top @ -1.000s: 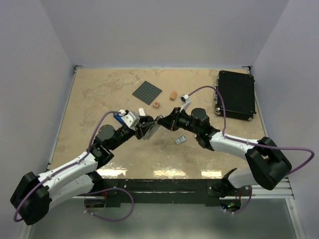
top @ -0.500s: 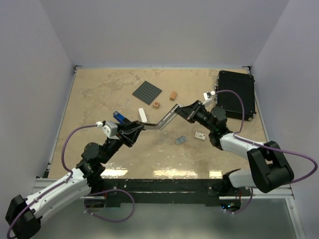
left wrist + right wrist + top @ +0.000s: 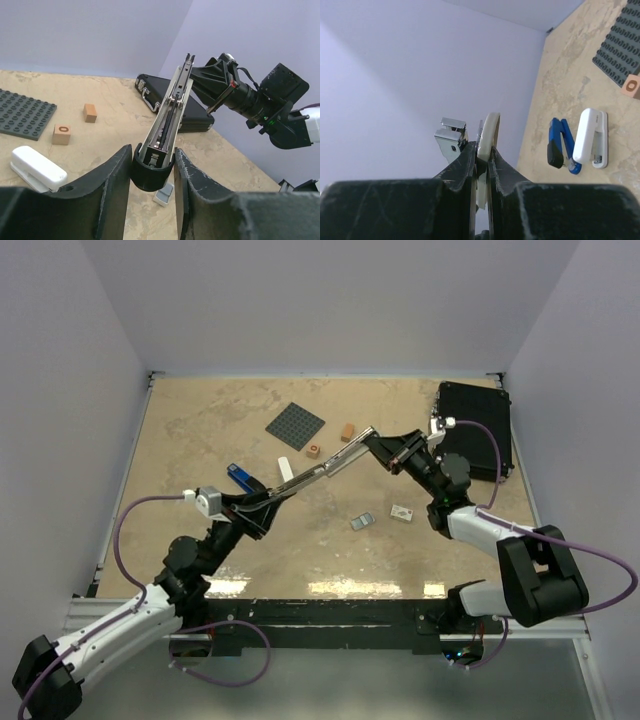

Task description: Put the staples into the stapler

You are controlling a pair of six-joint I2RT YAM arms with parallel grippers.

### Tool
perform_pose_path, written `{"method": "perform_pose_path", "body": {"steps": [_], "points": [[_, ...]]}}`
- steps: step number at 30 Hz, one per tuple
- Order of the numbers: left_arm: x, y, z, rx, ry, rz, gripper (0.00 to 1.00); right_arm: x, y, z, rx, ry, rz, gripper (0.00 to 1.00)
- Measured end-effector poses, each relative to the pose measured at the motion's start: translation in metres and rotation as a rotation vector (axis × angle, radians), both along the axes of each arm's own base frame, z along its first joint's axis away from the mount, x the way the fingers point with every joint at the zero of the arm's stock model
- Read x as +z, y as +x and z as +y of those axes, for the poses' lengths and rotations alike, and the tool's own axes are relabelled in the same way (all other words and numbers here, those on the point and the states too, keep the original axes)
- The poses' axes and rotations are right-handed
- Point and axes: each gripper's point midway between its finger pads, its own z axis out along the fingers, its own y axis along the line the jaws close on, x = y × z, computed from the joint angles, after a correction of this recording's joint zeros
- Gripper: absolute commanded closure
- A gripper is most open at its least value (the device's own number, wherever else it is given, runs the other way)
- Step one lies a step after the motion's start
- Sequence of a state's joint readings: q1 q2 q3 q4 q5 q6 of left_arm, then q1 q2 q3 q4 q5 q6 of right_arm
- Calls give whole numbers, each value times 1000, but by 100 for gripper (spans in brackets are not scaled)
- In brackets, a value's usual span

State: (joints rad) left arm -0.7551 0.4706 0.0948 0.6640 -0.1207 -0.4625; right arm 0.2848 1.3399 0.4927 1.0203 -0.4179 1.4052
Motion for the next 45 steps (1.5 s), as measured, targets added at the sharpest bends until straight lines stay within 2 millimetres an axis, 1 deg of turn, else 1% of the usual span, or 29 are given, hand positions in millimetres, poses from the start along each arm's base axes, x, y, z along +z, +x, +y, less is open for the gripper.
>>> {"method": "perform_pose_path", "body": {"steps": [1,3,4,6,7,9,12,14,16,19,21,24,28,29,30,33,35,37,40,44,45], "points": [[-1,1,0,1,-7,6,43,2,0,0,0,7,-2,100],[-7,4,3,26,-8,29,36,8,3,-4,-20,26,-17,100],[-15,8,8,58,-9,54,32,13,7,-10,-47,37,-33,100],[-28,13,15,98,-2,93,25,23,16,-23,-104,53,-64,100],[-32,14,16,108,0,106,23,26,20,-28,-130,60,-71,100],[-35,16,19,124,2,116,17,30,24,-35,-162,72,-81,100],[-32,16,23,144,5,104,12,34,26,-35,-166,71,-93,100],[-29,18,24,156,41,82,11,36,26,-34,-161,59,-107,100],[-22,20,22,156,93,55,10,36,25,-32,-153,37,-123,100],[4,25,9,122,192,-14,9,30,25,-29,-147,-6,-129,100],[27,31,-5,87,260,-70,9,23,25,-26,-137,-38,-124,100],[58,44,-30,35,354,-148,10,18,21,-19,-115,-62,-127,100],[77,67,-70,-55,468,-196,14,8,11,-11,-89,-82,-122,100],[78,74,-83,-91,496,-201,14,5,8,-9,-82,-87,-118,100],[78,77,-89,-106,509,-203,16,2,6,-8,-76,-91,-115,100],[70,86,-110,-178,563,-190,21,-2,0,-4,-62,-99,-115,100],[60,90,-120,-219,595,-173,23,-1,-3,-2,-53,-100,-119,100],[52,91,-127,-254,623,-163,28,0,-6,-1,-47,-98,-124,100],[40,90,-136,-314,656,-148,30,1,-12,2,-37,-97,-132,100],[32,90,-145,-365,683,-137,34,0,-16,4,-27,-98,-134,100],[30,91,-147,-372,687,-132,38,-1,-17,4,-25,-99,-134,100]]}}
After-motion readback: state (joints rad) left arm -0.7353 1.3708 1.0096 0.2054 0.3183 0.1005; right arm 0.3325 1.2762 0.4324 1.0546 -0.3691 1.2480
